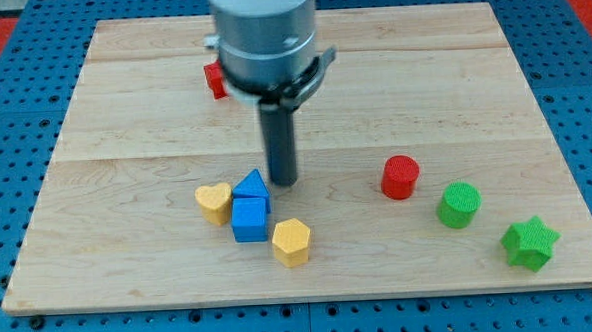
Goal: Push the red circle towards the blue triangle
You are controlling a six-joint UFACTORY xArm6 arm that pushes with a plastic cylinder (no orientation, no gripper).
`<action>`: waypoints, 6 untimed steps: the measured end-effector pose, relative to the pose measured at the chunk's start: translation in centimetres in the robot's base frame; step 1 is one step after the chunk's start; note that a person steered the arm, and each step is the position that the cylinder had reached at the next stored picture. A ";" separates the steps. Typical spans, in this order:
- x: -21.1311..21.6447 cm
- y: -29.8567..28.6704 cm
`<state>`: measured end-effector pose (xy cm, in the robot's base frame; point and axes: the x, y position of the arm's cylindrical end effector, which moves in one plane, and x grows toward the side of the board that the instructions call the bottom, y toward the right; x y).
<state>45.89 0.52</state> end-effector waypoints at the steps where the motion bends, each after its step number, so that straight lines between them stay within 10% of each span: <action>1: -4.0 9.7; 3: 4.1 15.0; 5: 3.3 0.8; 6: 1.1 3.6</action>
